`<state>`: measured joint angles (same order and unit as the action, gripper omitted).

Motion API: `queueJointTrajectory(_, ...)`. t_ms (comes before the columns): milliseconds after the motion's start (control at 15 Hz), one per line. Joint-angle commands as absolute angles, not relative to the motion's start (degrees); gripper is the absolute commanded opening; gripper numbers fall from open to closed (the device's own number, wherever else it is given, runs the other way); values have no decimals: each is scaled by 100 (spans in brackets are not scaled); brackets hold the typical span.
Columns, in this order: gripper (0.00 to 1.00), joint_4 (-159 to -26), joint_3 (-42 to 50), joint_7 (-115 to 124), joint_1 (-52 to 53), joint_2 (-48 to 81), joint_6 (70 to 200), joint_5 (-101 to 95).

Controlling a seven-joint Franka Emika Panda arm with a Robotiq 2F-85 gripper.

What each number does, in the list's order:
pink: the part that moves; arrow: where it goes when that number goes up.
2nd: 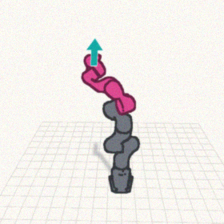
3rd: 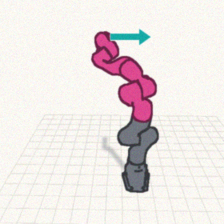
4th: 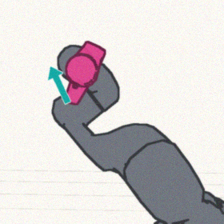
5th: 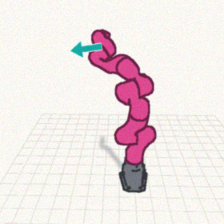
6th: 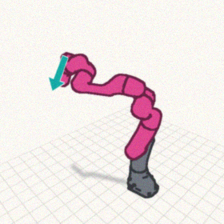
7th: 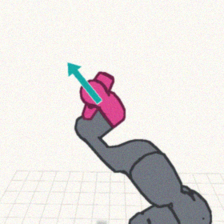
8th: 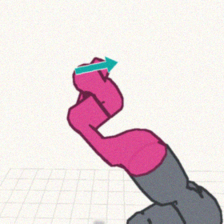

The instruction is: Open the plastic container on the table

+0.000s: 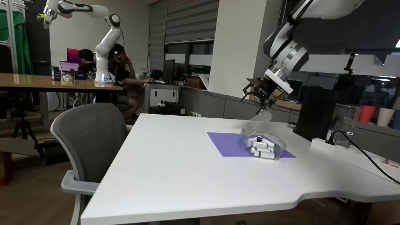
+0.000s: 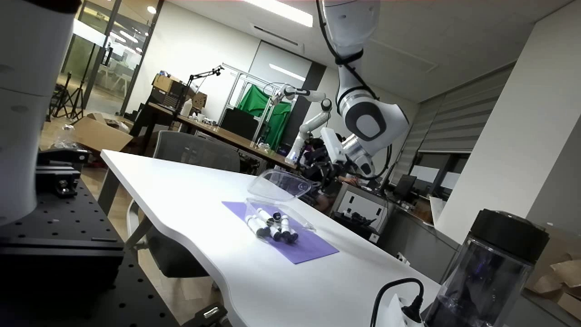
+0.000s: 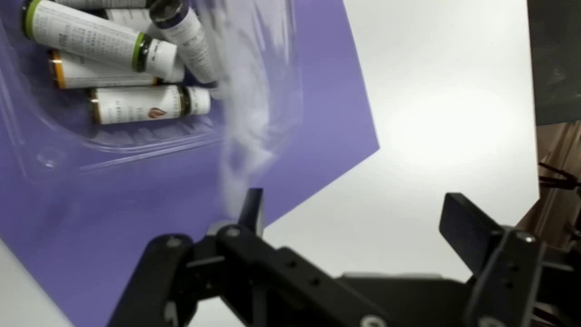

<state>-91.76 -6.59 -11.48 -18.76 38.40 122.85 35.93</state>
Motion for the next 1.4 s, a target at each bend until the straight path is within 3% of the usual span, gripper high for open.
queueJointTrajectory(0, 100, -8846, -695, -1198, -1739, 3659, 11805, 3840)
queueJointTrajectory(333, 100, -8729, -764, -1233, -1431, 3603, 11240, 4333)
queueJointTrajectory(733, 100, -9026, -47, -907, -838, 3554, 11831, 2955)
queueJointTrajectory(1333, 100, -9182, 788, -145, -1193, 3747, 12227, 1283)
